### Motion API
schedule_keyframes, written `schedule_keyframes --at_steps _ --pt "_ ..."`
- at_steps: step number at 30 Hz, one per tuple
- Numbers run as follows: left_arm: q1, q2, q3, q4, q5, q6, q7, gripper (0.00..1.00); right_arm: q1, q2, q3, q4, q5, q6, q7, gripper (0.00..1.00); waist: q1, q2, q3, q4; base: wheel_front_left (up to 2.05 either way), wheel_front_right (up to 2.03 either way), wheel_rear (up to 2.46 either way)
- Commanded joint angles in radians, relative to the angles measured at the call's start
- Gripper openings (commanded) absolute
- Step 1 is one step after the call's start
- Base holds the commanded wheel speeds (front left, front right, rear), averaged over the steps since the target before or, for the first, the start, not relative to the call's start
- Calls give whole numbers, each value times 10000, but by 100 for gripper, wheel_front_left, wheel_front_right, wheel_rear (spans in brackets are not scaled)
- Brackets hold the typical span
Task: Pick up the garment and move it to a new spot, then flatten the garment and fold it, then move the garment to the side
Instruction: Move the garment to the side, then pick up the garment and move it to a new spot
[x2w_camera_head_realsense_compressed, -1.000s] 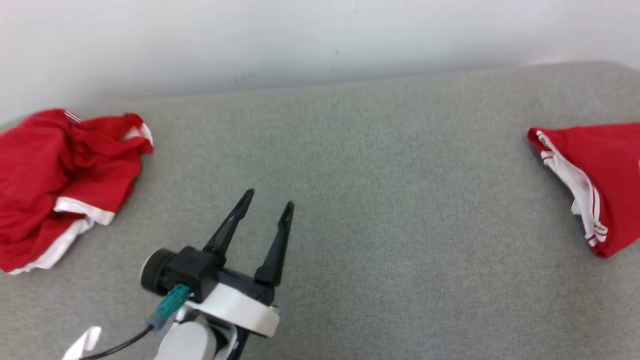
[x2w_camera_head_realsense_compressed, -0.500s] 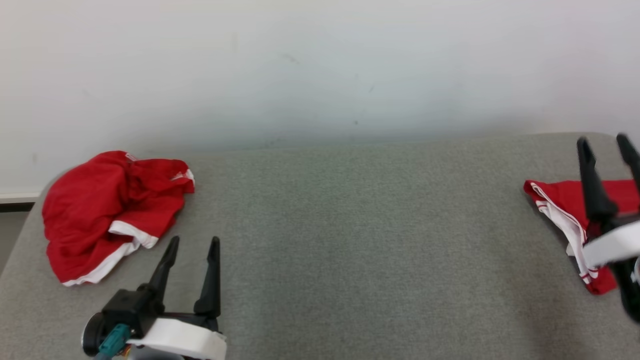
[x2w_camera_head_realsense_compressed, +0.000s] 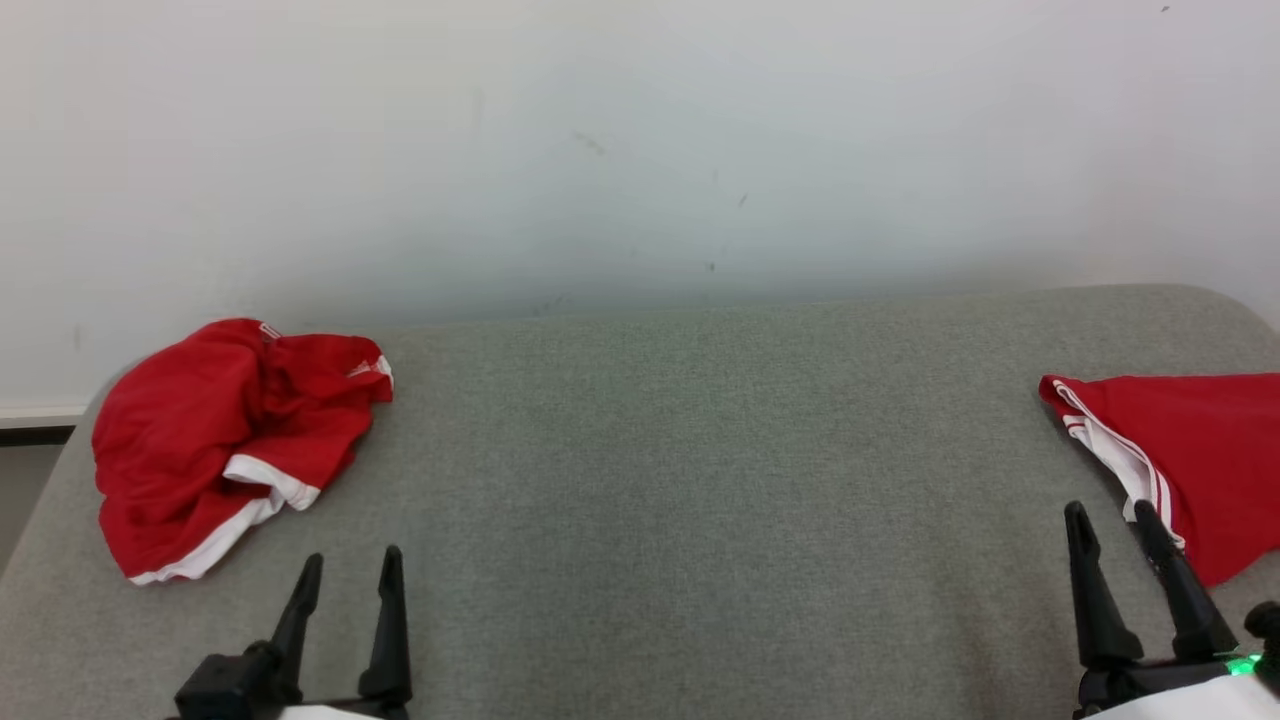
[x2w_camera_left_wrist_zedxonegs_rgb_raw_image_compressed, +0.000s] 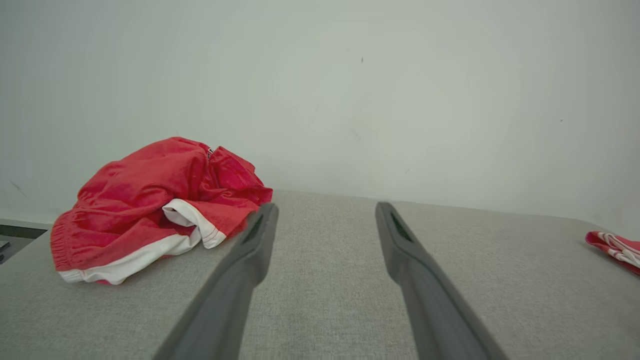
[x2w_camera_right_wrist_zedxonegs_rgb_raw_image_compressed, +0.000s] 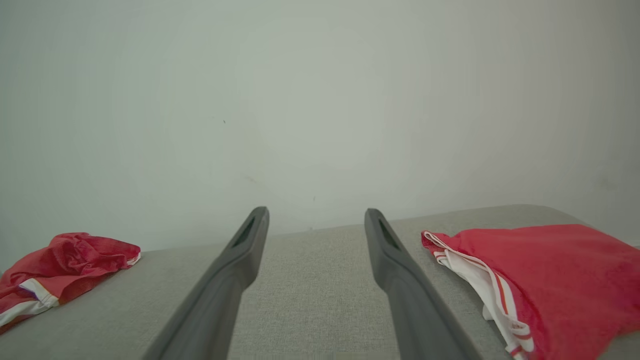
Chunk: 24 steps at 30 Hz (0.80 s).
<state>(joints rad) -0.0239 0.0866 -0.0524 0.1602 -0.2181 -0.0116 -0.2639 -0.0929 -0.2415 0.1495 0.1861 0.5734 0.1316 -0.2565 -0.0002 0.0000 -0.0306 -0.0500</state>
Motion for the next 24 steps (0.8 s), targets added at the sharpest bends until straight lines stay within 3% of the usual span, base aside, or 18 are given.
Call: schedule_keyframes --at_steps 1,24 --pt "169 -26 95 11 72 -36 -1 100 270 135 -61 -108 -98 -20 -36 100 2 0 -17 -55 0 0 0" --pt "185 -339 442 154 595 -468 -1 100 271 702 126 -9 -874 -20 -86 100 2 0 11 -152 0 0 0"
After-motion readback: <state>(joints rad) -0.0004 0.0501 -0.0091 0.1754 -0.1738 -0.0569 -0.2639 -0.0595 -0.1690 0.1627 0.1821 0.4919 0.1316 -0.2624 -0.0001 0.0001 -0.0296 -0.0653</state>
